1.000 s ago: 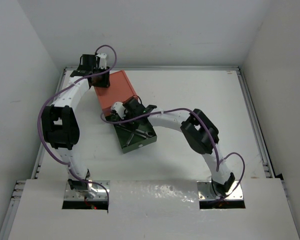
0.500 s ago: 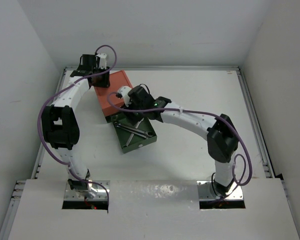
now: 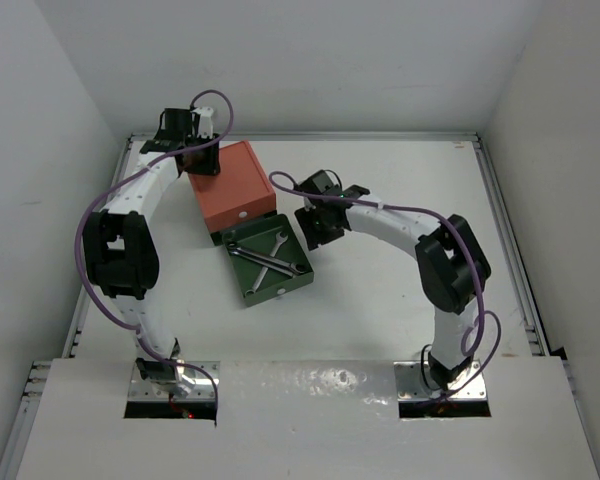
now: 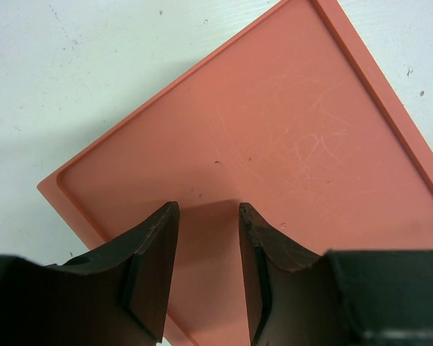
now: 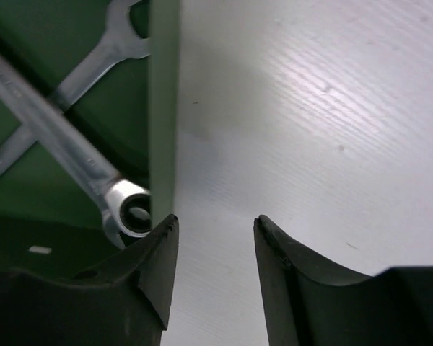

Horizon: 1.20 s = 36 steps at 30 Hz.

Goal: Sort the tools into containers

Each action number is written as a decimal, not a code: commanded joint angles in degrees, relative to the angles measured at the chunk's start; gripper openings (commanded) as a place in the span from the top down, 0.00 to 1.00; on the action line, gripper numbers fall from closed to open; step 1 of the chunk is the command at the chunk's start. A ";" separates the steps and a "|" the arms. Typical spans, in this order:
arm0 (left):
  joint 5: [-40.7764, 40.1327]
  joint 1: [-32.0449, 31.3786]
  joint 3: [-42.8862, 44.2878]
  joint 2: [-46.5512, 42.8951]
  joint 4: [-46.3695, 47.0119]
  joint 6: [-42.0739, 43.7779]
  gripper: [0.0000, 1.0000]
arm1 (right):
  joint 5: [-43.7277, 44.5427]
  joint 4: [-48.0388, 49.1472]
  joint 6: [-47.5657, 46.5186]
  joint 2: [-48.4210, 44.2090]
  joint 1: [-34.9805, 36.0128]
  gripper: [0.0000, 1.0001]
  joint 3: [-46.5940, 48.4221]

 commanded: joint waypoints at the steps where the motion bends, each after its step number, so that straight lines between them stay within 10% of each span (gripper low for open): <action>1: 0.63 0.92 1.45 0.58 -1.51 -0.17 0.64 | -2.96 1.82 0.61 0.44 1.44 0.56 1.47; 20: 0.63 0.92 0.57 0.40 -1.07 -0.09 0.64 | -5.16 9.20 -0.44 1.05 3.64 0.62 -1.61; 36: 0.54 0.92 0.66 0.49 -0.99 -0.08 0.64 | -3.04 10.69 0.44 4.83 3.72 0.90 -1.17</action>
